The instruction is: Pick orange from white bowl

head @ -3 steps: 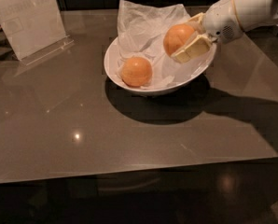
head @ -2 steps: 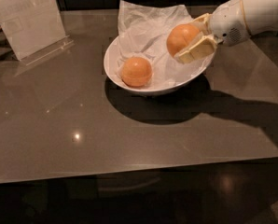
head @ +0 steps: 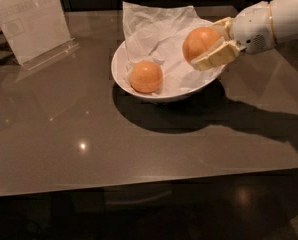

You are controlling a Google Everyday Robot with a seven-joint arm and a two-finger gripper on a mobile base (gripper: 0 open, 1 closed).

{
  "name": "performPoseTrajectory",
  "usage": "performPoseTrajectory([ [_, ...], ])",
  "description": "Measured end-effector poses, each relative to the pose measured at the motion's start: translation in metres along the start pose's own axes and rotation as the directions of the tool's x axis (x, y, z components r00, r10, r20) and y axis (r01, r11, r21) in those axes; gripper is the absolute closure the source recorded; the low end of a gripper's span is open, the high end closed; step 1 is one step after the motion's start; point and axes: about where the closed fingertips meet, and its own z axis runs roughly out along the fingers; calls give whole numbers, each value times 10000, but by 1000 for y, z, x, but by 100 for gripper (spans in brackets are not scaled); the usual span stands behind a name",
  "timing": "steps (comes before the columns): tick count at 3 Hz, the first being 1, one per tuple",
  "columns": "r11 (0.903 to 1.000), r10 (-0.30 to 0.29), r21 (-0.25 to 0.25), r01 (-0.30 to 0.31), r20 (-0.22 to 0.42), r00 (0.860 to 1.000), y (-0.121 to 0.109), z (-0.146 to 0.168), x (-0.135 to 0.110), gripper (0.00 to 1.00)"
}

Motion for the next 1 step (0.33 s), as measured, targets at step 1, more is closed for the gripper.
performPoseTrajectory([
  [1, 9997, -75, 242, 76, -40, 10000, 4, -12, -3, 100],
])
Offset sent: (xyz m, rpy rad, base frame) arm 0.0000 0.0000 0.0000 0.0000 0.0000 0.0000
